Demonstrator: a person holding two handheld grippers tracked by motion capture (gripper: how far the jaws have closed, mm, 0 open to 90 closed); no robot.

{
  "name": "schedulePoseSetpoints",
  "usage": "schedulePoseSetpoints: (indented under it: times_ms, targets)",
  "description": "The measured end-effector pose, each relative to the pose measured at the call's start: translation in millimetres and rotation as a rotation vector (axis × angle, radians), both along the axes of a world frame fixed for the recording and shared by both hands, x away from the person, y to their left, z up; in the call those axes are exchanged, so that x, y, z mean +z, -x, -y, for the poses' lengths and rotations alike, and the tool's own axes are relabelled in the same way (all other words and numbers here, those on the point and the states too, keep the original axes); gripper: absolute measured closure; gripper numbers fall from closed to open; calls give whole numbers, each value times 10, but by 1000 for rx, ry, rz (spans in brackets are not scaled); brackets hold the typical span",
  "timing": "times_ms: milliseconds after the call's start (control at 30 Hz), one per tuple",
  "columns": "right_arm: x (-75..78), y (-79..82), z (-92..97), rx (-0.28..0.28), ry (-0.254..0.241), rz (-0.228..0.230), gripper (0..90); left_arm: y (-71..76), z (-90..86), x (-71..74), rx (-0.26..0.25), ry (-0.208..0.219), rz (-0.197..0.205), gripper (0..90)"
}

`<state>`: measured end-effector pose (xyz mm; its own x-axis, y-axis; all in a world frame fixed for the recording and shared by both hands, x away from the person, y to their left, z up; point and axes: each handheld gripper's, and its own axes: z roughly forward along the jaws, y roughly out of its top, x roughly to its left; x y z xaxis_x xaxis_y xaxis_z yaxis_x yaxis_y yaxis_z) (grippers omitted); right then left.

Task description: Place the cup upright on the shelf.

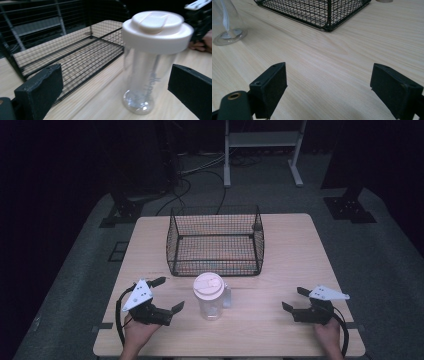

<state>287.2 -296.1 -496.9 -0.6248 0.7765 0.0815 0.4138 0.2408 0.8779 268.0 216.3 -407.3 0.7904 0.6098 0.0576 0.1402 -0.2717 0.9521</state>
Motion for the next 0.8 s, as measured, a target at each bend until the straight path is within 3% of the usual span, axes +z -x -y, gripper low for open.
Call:
schedulePoseSetpoints:
  times_ms: [333,800]
  targets:
    - [0,1,-1,1,0,0,129,56,105,102,-56,-60,-15,0]
    - [1,2,1,4,-4,2,129,48,247,168,-105,-83,-43,0]
